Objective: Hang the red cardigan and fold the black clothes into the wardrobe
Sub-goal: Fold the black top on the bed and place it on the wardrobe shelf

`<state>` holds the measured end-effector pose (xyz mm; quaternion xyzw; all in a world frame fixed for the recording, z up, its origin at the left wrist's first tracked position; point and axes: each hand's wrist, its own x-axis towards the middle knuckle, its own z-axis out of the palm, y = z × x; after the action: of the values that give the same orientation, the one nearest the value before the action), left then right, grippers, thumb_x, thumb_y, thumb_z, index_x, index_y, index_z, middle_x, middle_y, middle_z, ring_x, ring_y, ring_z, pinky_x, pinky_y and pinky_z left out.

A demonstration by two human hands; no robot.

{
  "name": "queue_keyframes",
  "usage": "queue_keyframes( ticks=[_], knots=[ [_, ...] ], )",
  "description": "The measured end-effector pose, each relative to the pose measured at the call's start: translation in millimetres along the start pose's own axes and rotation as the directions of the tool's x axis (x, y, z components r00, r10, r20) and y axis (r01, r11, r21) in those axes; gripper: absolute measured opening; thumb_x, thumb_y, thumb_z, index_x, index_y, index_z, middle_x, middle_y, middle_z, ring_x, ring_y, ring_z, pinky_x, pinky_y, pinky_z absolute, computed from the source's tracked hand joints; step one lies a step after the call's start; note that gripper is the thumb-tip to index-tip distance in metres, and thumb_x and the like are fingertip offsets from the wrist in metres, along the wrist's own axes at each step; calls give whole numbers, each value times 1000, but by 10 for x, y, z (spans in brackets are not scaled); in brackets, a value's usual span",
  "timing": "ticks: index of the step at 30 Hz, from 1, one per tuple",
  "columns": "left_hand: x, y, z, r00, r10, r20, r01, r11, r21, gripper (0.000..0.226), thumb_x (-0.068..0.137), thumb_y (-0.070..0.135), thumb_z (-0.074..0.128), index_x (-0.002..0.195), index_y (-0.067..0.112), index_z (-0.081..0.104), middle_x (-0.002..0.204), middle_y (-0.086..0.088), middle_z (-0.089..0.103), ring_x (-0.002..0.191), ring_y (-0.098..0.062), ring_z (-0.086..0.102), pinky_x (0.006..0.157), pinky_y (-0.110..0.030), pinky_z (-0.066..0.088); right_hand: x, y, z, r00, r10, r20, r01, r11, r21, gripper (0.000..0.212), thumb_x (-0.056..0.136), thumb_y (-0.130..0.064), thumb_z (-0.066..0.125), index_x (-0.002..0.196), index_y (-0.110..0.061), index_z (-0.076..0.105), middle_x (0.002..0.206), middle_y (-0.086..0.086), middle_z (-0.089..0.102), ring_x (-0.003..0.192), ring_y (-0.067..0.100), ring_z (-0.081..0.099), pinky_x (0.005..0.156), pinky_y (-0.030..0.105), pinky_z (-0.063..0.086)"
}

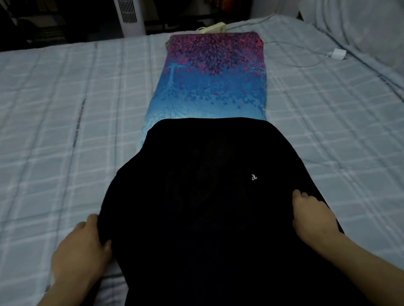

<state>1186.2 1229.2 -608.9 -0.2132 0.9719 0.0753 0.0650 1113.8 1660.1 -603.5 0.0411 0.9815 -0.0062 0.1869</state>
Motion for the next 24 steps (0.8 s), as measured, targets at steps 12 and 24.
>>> queue_keyframes(
  ticks=[12,24],
  knots=[
    [-192,687,-730,977,165,135,-33,742,-669,28,91,20,66,118,21,62,105,3,70,95,-16,66,80,-32,49,-99,32,-616,946,-75,-315,169,944,285,31,84,-16,50,110,-8,66,90,23,71,84,40,67,69,39,49],
    [-440,822,-80,899,249,360,-119,930,-347,66,65,70,74,117,39,48,111,14,54,101,-7,59,84,-27,53,-559,-186,358,992,-35,118,15,986,164,105,89,-35,64,154,-25,-17,162,12,13,146,27,22,110,42,41]
  ],
)
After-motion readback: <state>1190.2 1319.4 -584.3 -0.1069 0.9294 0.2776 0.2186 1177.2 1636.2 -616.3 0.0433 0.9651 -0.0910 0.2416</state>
